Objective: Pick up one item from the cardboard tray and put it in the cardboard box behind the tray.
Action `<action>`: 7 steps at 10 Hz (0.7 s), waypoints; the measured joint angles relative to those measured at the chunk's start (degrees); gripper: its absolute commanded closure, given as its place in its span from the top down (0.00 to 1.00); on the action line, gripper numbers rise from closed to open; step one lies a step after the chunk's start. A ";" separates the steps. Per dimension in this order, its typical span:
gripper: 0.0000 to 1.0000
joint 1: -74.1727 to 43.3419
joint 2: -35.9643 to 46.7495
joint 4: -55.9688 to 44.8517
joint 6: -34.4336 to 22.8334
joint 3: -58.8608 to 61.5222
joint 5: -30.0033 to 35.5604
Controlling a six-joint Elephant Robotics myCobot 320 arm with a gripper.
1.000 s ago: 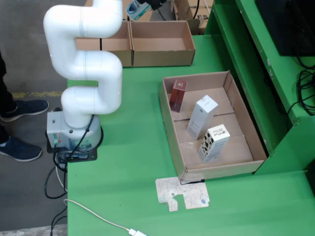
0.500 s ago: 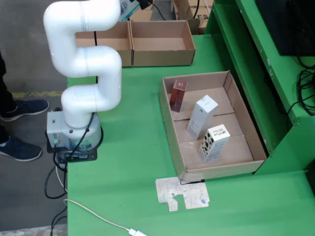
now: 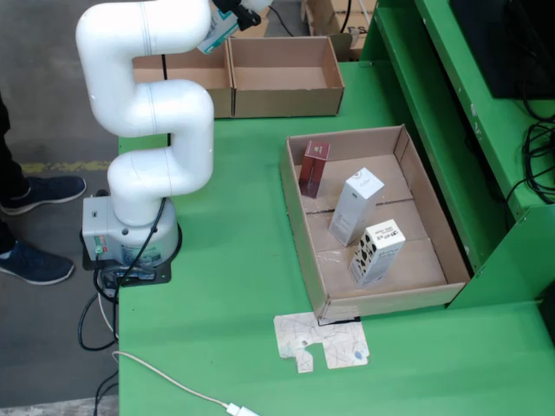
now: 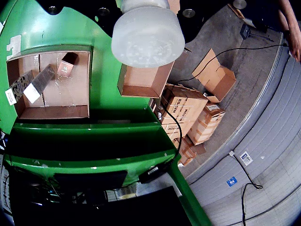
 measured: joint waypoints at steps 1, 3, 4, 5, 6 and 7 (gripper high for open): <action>0.00 0.71 0.00 -2.28 1.75 0.00 -0.26; 0.00 4.22 0.35 -7.82 5.97 0.00 -2.28; 0.00 5.19 0.43 -9.40 7.38 0.00 -2.28; 0.00 5.28 0.43 -9.93 7.47 0.00 -2.28; 0.00 5.37 0.43 -9.93 7.47 0.00 -2.28; 0.00 5.45 0.43 -9.93 7.47 0.00 -2.28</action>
